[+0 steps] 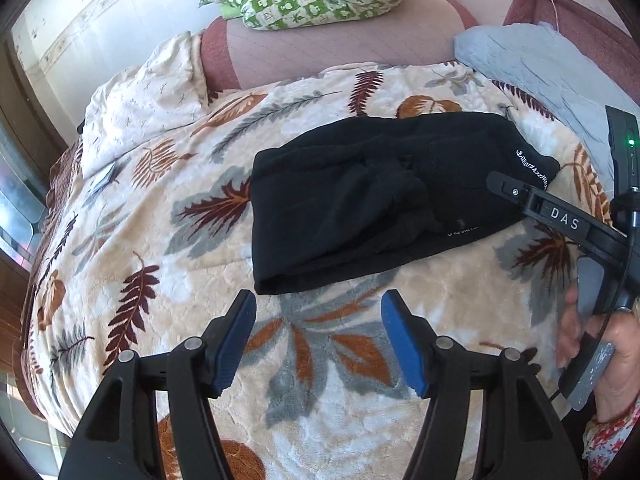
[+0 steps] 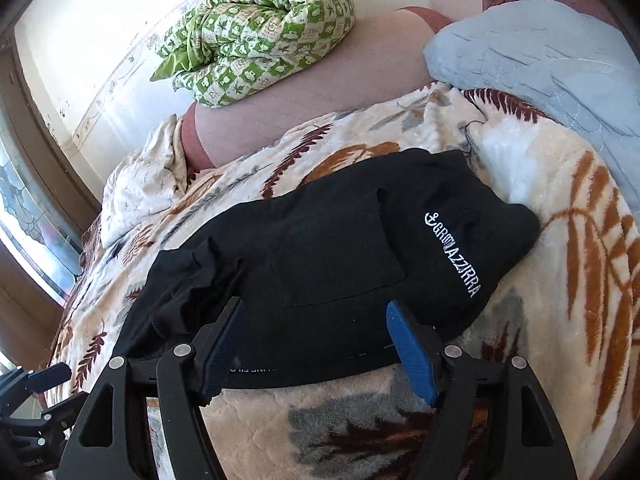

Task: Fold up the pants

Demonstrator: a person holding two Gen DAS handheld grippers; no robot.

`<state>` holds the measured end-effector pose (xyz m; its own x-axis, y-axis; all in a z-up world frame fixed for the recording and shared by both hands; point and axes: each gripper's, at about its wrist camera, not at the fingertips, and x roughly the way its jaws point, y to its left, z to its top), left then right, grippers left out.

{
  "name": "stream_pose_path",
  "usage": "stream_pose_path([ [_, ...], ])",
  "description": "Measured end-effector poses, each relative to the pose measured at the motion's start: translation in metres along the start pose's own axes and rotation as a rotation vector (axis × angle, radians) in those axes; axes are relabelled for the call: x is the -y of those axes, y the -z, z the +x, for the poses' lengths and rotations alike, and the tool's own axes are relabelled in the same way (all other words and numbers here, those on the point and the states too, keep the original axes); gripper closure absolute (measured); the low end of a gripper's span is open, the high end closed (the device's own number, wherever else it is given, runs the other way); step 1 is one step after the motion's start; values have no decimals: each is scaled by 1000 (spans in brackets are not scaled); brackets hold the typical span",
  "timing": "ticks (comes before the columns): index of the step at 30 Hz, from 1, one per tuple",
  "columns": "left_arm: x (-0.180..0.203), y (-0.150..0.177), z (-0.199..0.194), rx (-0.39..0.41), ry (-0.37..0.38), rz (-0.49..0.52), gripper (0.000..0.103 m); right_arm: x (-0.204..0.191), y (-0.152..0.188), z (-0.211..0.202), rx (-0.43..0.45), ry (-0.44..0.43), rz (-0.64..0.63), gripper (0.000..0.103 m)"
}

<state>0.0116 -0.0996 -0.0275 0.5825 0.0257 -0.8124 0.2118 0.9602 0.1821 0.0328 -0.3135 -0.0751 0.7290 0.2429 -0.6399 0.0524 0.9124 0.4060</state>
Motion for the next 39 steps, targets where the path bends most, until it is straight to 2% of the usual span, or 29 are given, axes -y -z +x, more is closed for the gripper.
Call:
stream_pose_path([
  [12,-2,2,13,-39,20,-22,39,3,0,5,-12,-2,24,24],
  [18,-6,-12,18,-37,93,-25,39,20,1,-10,-19,-15,96,24],
  [26,29,-71,19,49,211,79,38,67,8,-31,27,-21,283,24],
  [31,65,-118,37,28,310,116,38,72,7,-19,13,-8,290,24],
  [34,86,-148,56,2,393,142,38,72,2,-15,47,-7,285,24],
  [39,126,-191,93,-33,455,202,38,78,-7,-2,50,-3,304,24],
])
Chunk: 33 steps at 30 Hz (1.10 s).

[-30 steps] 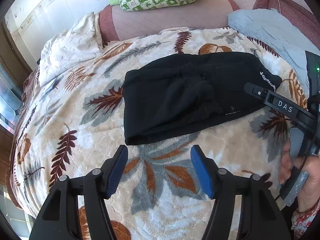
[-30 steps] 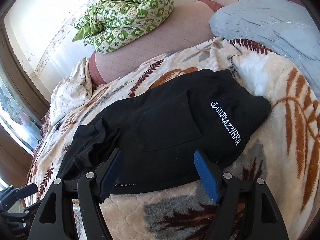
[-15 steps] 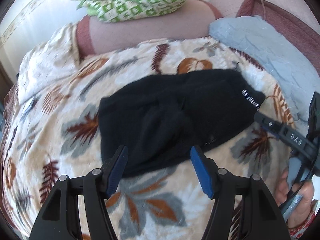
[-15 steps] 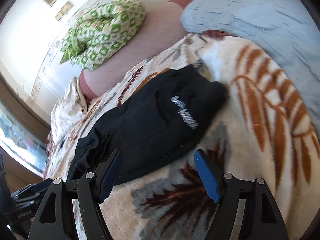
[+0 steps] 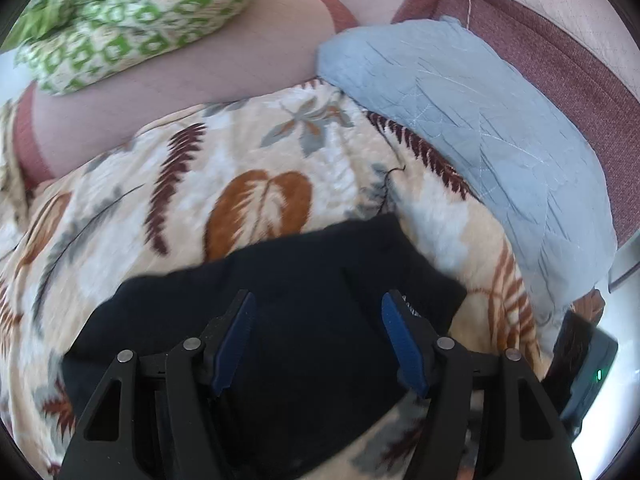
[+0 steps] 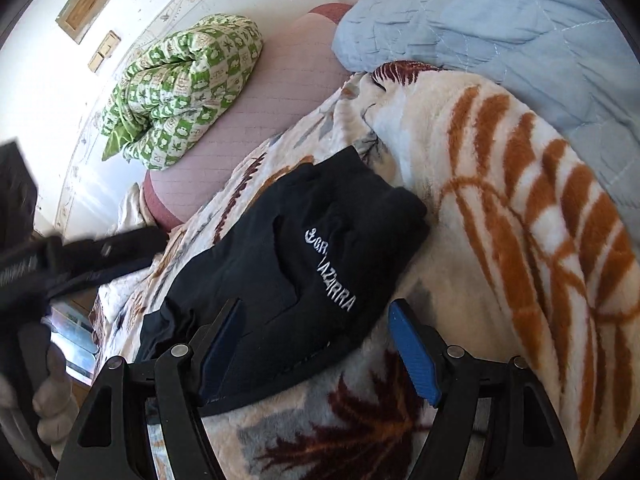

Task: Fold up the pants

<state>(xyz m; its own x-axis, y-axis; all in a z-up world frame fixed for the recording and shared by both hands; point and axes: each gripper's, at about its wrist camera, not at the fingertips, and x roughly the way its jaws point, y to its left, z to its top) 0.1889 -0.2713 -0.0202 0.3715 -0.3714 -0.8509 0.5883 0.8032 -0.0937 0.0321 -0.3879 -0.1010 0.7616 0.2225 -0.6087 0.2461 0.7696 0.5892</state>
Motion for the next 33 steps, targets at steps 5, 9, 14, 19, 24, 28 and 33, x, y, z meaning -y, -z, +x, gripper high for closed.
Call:
stream_pose_path([
  [5,2,-29,46,-73,69,-33,38,0,-1,3,-7,2,4,24],
  [9,7,-41,79,-123,81,-26,38,-4,-6,10,-17,-5,-8,19],
  [14,18,-57,110,-168,90,23,38,1,-13,15,-4,-55,26,14],
  [19,41,-64,137,-256,113,138,36,3,-16,18,9,-76,37,14],
  [24,69,-51,142,-279,35,330,43,3,-16,19,6,-82,35,16],
  [28,66,-45,125,-226,-4,365,75,13,-18,14,10,-76,71,35],
  [33,54,-41,96,-158,18,314,83,32,-19,12,4,-119,169,71],
])
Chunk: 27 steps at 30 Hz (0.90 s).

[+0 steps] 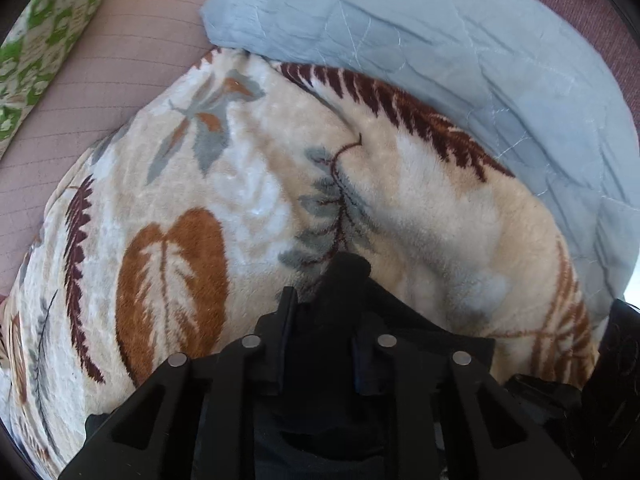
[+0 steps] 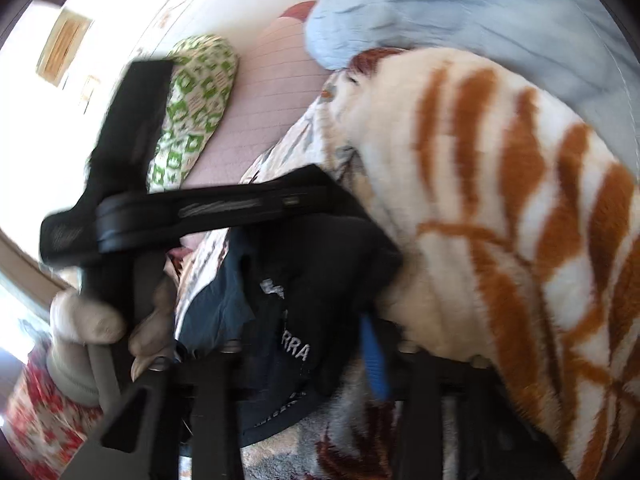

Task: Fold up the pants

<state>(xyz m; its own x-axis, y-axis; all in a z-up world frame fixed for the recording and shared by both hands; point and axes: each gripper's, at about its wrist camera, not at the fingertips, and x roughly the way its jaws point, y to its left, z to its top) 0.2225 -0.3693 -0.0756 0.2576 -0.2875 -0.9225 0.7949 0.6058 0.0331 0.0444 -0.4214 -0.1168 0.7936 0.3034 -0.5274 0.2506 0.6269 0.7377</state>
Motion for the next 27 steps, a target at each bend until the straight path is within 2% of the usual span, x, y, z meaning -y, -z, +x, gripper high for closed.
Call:
stream_pose_path([
  [4,5,5,-23,49,-27,13,84,-7,2,-3,0,-5,-23,75],
  [11,3,13,-47,88,-41,17,84,-21,3,-7,6,-23,-56,79],
  [27,-5,30,-89,155,-68,-45,84,-61,6,-24,21,-67,-126,80],
])
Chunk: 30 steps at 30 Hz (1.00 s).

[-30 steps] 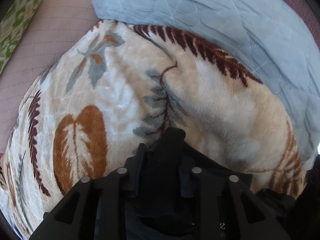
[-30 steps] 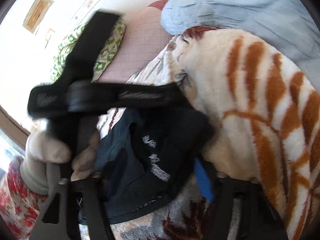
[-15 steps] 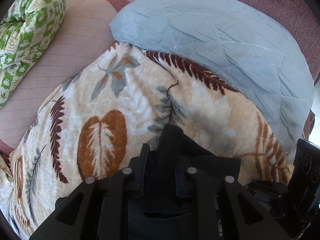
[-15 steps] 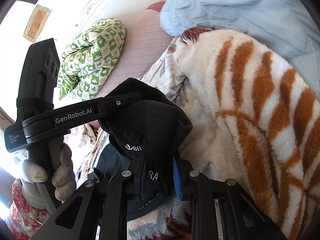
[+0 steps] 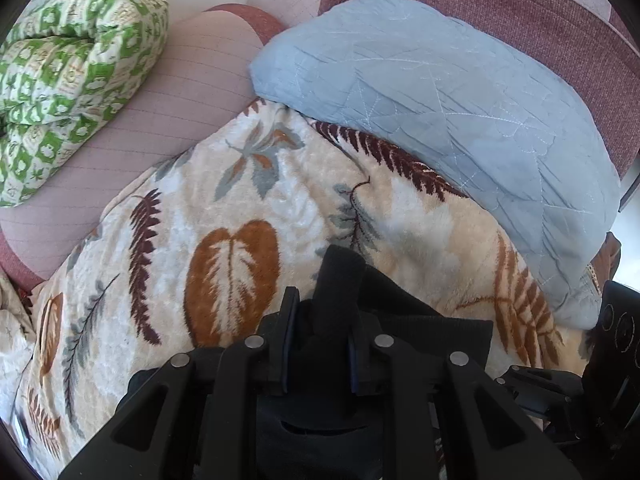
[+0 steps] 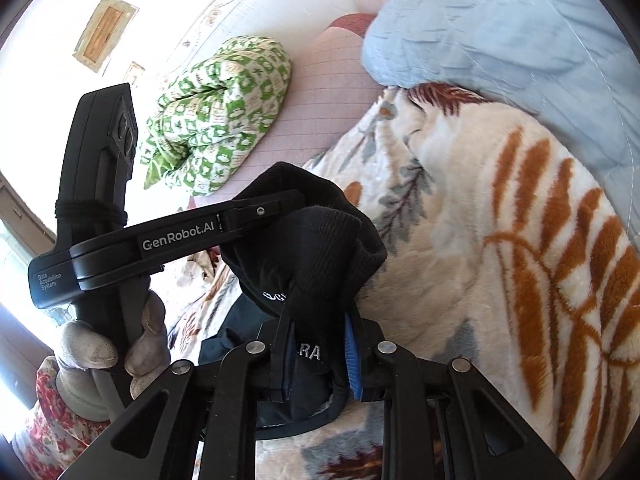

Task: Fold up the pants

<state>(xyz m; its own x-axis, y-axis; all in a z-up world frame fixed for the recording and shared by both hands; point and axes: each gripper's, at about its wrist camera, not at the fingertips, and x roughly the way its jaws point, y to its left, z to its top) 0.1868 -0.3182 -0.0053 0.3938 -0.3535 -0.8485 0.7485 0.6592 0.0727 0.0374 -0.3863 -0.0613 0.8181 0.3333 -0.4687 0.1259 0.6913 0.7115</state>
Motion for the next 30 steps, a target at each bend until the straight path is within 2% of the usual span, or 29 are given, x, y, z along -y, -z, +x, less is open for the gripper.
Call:
stream_pose_path([
  [15,-22,33,-28,-4,-75,-79,84,-36,23,7,-54,-36,-89,80],
  [20,-24,44,-36,-3,-73,-92,84,-47,33,4,-74,-48,-125,80],
  [25,-25,62,-48,2,-80,-89,84,-66,50,0,-106,-25,-177,80],
  [30,-49,73,-64,23,-48,-175,84,-87,54,3,-126,-15,-219,80],
])
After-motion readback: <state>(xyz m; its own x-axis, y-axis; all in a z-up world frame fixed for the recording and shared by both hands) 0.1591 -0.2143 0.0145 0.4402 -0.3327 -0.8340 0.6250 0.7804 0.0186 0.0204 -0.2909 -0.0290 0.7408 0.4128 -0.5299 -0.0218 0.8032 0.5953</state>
